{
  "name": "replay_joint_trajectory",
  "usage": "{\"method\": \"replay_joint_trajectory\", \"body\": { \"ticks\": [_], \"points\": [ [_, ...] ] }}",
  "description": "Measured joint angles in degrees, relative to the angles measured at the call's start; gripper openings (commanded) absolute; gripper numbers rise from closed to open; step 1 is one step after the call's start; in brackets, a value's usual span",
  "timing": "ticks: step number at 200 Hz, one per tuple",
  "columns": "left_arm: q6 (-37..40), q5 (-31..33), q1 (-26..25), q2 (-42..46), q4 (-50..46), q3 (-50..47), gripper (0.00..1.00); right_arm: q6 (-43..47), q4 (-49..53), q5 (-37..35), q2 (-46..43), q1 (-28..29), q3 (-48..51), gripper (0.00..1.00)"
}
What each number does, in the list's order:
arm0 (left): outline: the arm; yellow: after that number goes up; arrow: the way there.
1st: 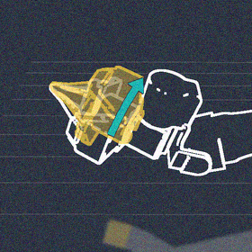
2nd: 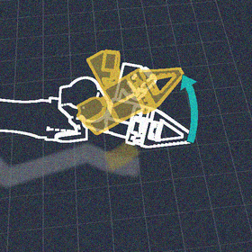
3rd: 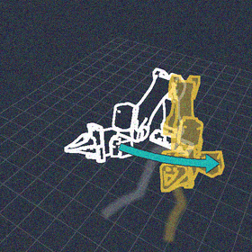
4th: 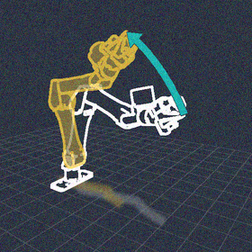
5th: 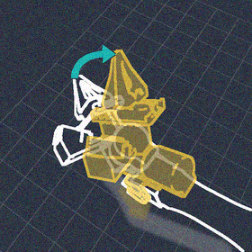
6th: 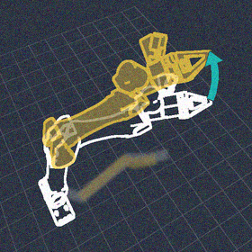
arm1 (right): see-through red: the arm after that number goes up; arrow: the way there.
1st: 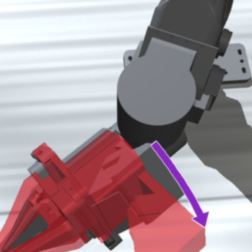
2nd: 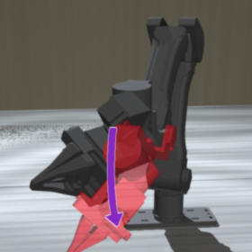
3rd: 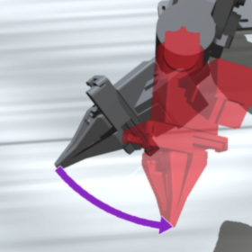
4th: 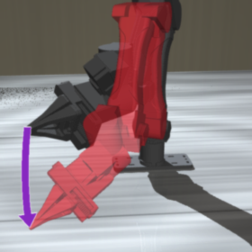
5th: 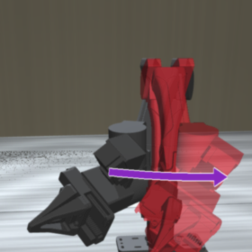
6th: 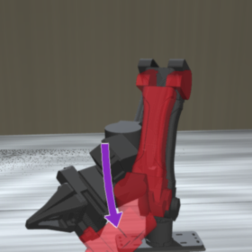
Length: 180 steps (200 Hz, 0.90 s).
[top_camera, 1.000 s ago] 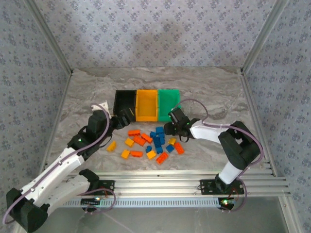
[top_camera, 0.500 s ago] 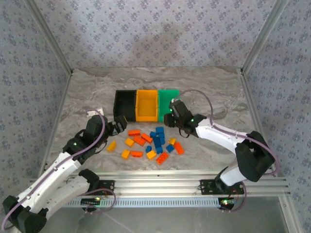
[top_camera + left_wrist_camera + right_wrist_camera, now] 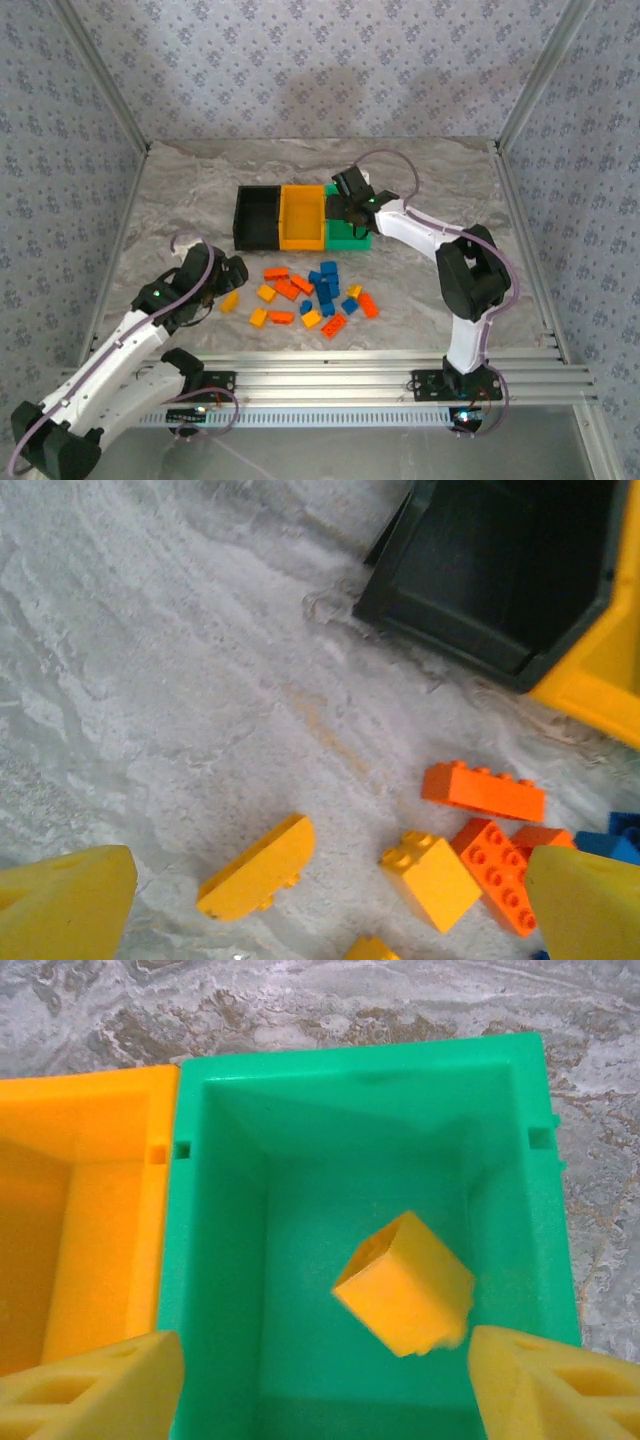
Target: Sort the legos into containers by color
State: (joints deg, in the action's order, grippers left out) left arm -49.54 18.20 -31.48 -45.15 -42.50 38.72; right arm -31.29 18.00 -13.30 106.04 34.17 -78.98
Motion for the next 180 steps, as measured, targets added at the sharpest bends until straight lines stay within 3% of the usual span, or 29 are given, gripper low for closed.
{"method": "replay_joint_trajectory", "body": {
  "ticks": [57, 106, 180],
  "points": [
    [-2.12, -3.65, 0.0, -8.83, 2.16, -4.55, 0.93, -2.03, -3.67, 0.02, -12.98, 2.08, 11.08, 0.78],
    [-2.56, -4.52, 0.0, -18.62, 7.04, -5.53, 0.86, -4.15, -4.09, -0.07, -17.14, 2.08, 17.75, 0.78],
    [-2.56, -9.4, -0.02, -25.27, 14.47, -7.43, 0.57, -6.01, -4.11, -1.4, -19.8, 1.42, 19.39, 0.78]
  ]
}}
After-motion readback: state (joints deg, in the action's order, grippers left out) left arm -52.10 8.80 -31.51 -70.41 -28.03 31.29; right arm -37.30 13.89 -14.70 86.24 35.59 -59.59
